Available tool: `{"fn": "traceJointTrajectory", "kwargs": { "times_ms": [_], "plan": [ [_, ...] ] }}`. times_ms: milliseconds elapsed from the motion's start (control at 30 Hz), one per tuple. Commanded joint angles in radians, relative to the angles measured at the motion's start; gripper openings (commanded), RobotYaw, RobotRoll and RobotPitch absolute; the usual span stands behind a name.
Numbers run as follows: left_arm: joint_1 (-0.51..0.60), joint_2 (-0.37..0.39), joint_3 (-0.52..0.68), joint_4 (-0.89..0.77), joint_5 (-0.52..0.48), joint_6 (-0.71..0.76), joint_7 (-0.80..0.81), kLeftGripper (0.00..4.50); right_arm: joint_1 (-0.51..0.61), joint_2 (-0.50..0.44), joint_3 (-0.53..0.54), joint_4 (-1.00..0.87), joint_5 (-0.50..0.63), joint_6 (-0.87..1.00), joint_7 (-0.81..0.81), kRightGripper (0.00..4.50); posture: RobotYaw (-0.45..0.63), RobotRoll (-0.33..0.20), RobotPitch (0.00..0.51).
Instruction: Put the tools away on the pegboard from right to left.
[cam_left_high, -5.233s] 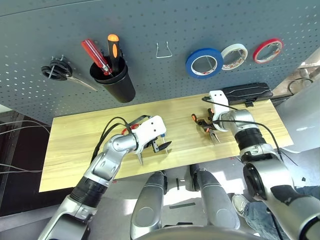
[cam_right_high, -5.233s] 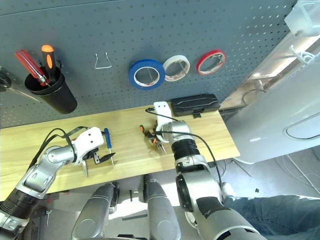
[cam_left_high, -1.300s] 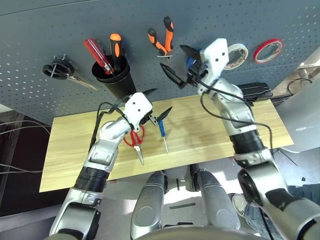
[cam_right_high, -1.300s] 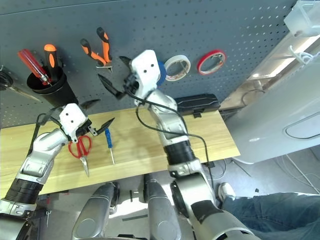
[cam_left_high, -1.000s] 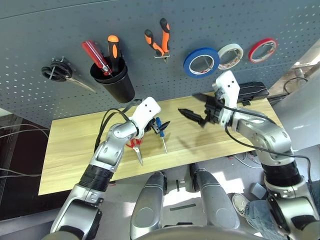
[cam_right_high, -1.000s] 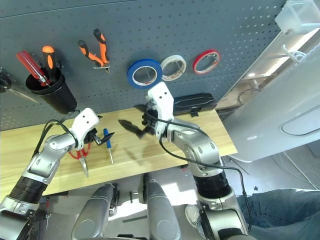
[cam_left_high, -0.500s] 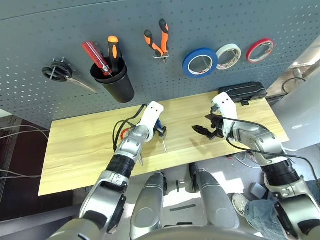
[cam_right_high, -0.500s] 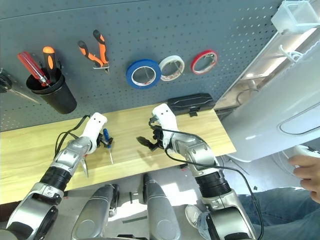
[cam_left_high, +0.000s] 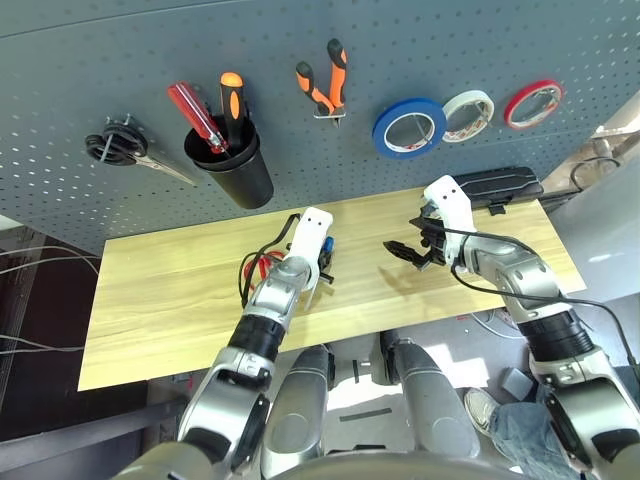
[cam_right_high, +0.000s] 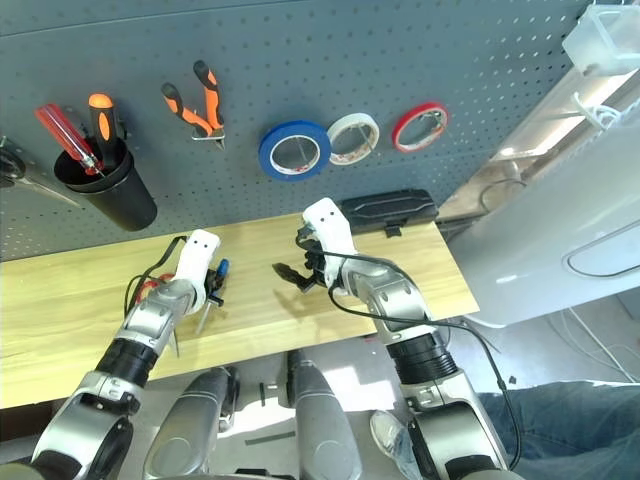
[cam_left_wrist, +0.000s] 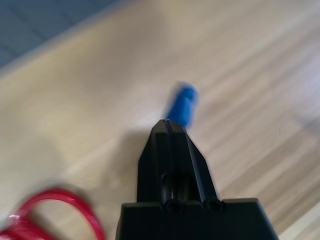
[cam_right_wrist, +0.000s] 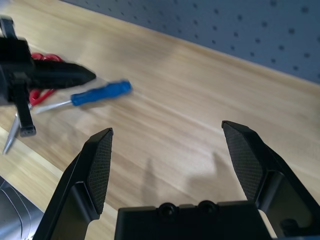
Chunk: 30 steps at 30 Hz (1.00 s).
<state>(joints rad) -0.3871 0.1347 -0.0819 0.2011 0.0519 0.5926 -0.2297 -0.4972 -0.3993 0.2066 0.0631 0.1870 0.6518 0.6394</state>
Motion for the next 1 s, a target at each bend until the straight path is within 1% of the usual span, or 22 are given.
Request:
{"fn": "traceJointTrajectory", "kwargs": {
  "times_ms": [33, 133, 167, 233, 267, 300, 367, 467, 500, 667, 700, 733, 767, 833, 867, 1000],
  "plan": [
    [0.065, 0.008, 0.02, -0.172, -0.054, -0.062, -0.043, 0.03, 0.01, -0.021, 0.01, -0.003, 0.0, -0.019, 0.051, 4.5, 0.04, 0.0, 0.274],
    [0.112, 0.029, 0.027, -0.301, -0.099, -0.108, -0.092, 0.03, 0.011, -0.033, 0.012, 0.007, -0.005, -0.037, 0.076, 4.5, 0.05, 0.0, 0.274],
    [0.126, 0.048, 0.019, -0.323, -0.093, -0.093, -0.101, 0.03, 0.009, -0.034, 0.011, 0.018, -0.011, -0.048, 0.078, 4.5, 0.05, 0.0, 0.275],
    [0.148, 0.102, -0.021, -0.323, -0.052, -0.068, -0.117, 0.03, 0.002, -0.031, 0.007, 0.036, -0.016, -0.059, 0.078, 4.5, 0.06, 0.0, 0.275],
    [0.155, 0.129, -0.043, -0.311, -0.027, -0.081, -0.125, 0.03, -0.003, -0.028, 0.005, 0.042, -0.017, -0.06, 0.078, 4.5, 0.06, 0.0, 0.276],
    [0.157, 0.146, -0.058, -0.302, -0.014, -0.093, -0.129, 0.03, -0.006, -0.026, 0.004, 0.046, -0.017, -0.061, 0.078, 4.5, 0.06, 0.0, 0.277],
    [0.154, 0.156, -0.066, -0.266, 0.003, -0.091, -0.109, 0.03, -0.012, -0.022, 0.005, 0.053, -0.018, -0.064, 0.077, 4.5, 0.06, 0.0, 0.276],
    [0.116, 0.182, -0.13, -0.174, 0.059, -0.075, -0.124, 0.62, -0.016, -0.015, 0.003, 0.069, -0.022, -0.064, 0.067, 4.5, 0.05, 0.0, 0.277],
    [0.1, 0.185, -0.148, -0.145, 0.072, -0.079, -0.13, 0.91, -0.016, -0.013, 0.002, 0.074, -0.024, -0.06, 0.062, 4.5, 0.05, 0.0, 0.277],
    [0.019, 0.154, -0.209, -0.021, 0.095, -0.059, -0.157, 2.58, -0.007, -0.007, 0.003, 0.073, -0.025, -0.049, 0.052, 4.5, 0.04, 0.0, 0.281],
    [0.007, 0.147, -0.22, -0.001, 0.102, -0.062, -0.158, 2.97, -0.004, -0.007, 0.004, 0.071, -0.025, -0.048, 0.05, 4.5, 0.04, 0.0, 0.282],
    [-0.004, 0.136, -0.225, 0.017, 0.106, -0.064, -0.151, 3.26, -0.002, -0.006, 0.004, 0.07, -0.025, -0.048, 0.049, 4.5, 0.04, 0.0, 0.282],
    [-0.012, 0.128, -0.228, 0.033, 0.111, -0.063, -0.145, 3.67, 0.001, -0.006, 0.005, 0.067, -0.025, -0.046, 0.048, 4.5, 0.03, 0.0, 0.284],
    [-0.031, 0.112, -0.25, 0.082, 0.126, -0.046, -0.149, 4.31, 0.004, -0.005, 0.003, 0.065, -0.025, -0.042, 0.043, 4.5, 0.03, 0.0, 0.285],
    [-0.038, 0.108, -0.268, 0.106, 0.139, -0.038, -0.154, 4.45, 0.006, -0.004, 0.002, 0.064, -0.025, -0.039, 0.04, 4.5, 0.03, 0.0, 0.288],
    [-0.07, 0.087, -0.3, 0.232, 0.185, -0.017, -0.13, 4.45, 0.009, -0.001, 0.002, 0.055, -0.025, -0.031, 0.033, 4.5, 0.01, 0.0, 0.291]
  ]
}}
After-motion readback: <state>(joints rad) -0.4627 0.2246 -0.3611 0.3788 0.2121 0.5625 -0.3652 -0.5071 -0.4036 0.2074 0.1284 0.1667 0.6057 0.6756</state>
